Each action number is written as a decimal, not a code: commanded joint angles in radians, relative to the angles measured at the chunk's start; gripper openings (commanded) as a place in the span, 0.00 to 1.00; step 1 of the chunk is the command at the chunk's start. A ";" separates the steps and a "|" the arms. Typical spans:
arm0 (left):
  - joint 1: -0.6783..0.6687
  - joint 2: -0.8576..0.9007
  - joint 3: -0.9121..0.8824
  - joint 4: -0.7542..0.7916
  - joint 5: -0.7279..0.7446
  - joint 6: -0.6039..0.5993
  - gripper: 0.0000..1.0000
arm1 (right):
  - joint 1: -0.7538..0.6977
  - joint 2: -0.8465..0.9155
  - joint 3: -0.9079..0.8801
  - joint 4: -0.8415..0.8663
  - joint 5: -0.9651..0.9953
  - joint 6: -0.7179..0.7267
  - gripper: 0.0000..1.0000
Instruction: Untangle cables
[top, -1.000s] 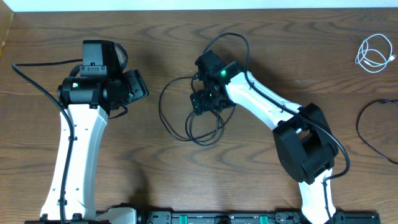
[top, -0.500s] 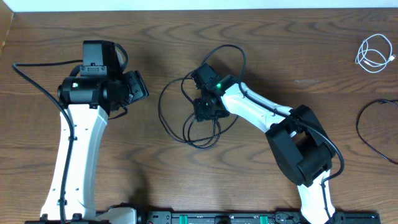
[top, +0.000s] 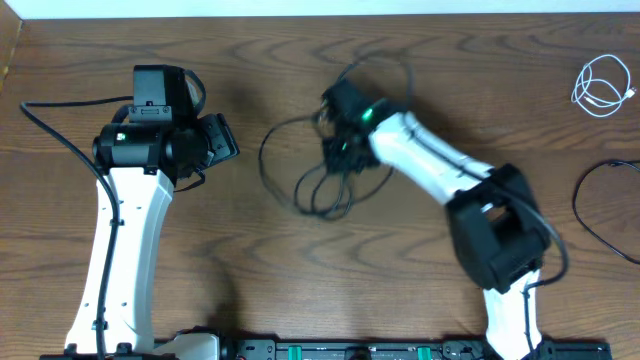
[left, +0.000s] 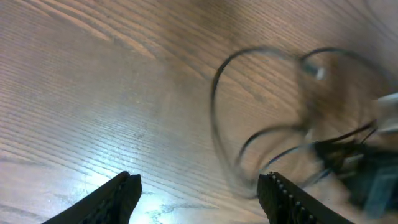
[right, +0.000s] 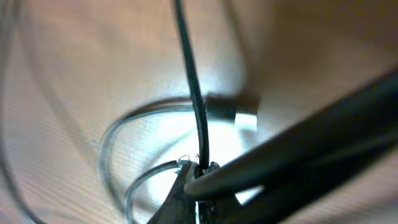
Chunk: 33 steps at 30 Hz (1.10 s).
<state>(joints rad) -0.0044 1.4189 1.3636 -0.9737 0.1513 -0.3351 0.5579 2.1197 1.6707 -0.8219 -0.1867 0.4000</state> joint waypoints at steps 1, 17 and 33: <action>0.004 0.000 -0.012 -0.006 -0.006 0.020 0.66 | -0.132 -0.111 0.155 -0.042 0.020 -0.081 0.01; 0.004 0.001 -0.012 -0.005 -0.006 0.020 0.66 | -0.777 -0.163 0.509 -0.216 0.023 -0.135 0.01; 0.004 0.001 -0.012 -0.001 -0.006 0.019 0.66 | -1.322 -0.149 0.507 -0.111 -0.034 -0.052 0.01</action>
<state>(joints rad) -0.0044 1.4189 1.3636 -0.9733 0.1513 -0.3325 -0.7258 1.9587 2.1704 -0.9577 -0.1726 0.3126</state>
